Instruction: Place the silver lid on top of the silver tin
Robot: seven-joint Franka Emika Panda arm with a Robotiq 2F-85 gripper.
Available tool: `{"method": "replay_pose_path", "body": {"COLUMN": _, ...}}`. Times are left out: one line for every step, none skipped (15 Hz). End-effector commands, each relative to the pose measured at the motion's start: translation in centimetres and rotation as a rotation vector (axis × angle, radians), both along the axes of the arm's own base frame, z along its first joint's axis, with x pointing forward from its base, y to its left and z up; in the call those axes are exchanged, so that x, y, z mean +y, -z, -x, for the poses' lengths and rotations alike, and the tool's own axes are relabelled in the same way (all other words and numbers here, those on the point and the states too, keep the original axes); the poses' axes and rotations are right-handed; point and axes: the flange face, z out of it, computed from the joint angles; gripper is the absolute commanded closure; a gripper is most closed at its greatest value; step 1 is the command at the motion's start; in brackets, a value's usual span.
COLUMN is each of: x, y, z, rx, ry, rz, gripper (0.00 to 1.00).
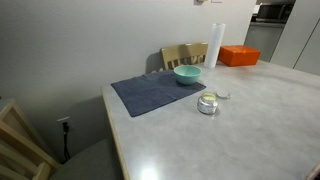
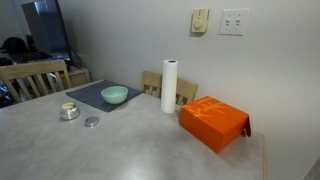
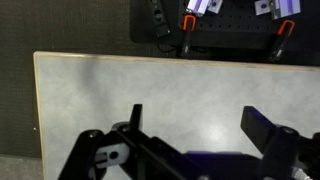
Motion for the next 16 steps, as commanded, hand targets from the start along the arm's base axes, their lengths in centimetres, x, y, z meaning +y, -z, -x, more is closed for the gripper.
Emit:
{"method": "replay_pose_path", "body": {"x": 0.0, "y": 0.0, "z": 0.0, "rx": 0.001, "ry": 0.000, "rz": 0.000, "gripper": 0.00}}
{"method": "replay_pose_path", "body": {"x": -0.1, "y": -0.1, "z": -0.1, "rx": 0.001, "ry": 0.006, "rz": -0.007, "gripper": 0.00}}
{"method": "replay_pose_path", "body": {"x": -0.2, "y": -0.2, "z": -0.4, "rx": 0.002, "ry": 0.011, "rz": -0.014, "gripper": 0.00}}
{"method": "replay_pose_path", "body": {"x": -0.2, "y": -0.3, "z": -0.6, "rx": 0.000, "ry": 0.017, "rz": -0.017, "gripper": 0.00}}
{"method": "replay_pose_path", "body": {"x": -0.2, "y": -0.3, "z": -0.9, "rx": 0.000, "ry": 0.024, "rz": -0.017, "gripper": 0.00}}
{"method": "replay_pose_path", "body": {"x": -0.1, "y": -0.1, "z": -1.2, "rx": 0.005, "ry": 0.029, "rz": -0.017, "gripper": 0.00}}
{"method": "replay_pose_path", "body": {"x": 0.1, "y": 0.1, "z": -1.6, "rx": 0.008, "ry": 0.043, "rz": -0.006, "gripper": 0.00}}
{"method": "replay_pose_path", "body": {"x": 0.3, "y": 0.4, "z": -2.0, "rx": 0.016, "ry": 0.047, "rz": 0.000, "gripper": 0.00}}
{"method": "replay_pose_path", "body": {"x": 0.7, "y": 0.9, "z": -2.5, "rx": 0.034, "ry": 0.047, "rz": 0.004, "gripper": 0.00}}
{"method": "replay_pose_path", "body": {"x": 1.0, "y": 1.4, "z": -3.0, "rx": 0.046, "ry": 0.044, "rz": 0.003, "gripper": 0.00}}
{"method": "replay_pose_path", "body": {"x": 1.4, "y": 2.0, "z": -3.7, "rx": 0.063, "ry": 0.033, "rz": 0.001, "gripper": 0.00}}
{"method": "replay_pose_path", "body": {"x": 1.8, "y": 2.7, "z": -4.4, "rx": 0.078, "ry": 0.022, "rz": -0.003, "gripper": 0.00}}
{"method": "replay_pose_path", "body": {"x": 2.3, "y": 3.5, "z": -5.1, "rx": 0.098, "ry": 0.009, "rz": -0.009, "gripper": 0.00}}
{"method": "replay_pose_path", "body": {"x": 2.7, "y": 4.3, "z": -5.8, "rx": 0.123, "ry": -0.007, "rz": -0.013, "gripper": 0.00}}
{"method": "replay_pose_path", "body": {"x": 2.9, "y": 5.4, "z": -6.6, "rx": 0.152, "ry": -0.018, "rz": -0.018, "gripper": 0.00}}
{"method": "replay_pose_path", "body": {"x": 3.3, "y": 6.3, "z": -7.2, "rx": 0.176, "ry": -0.027, "rz": -0.021, "gripper": 0.00}}
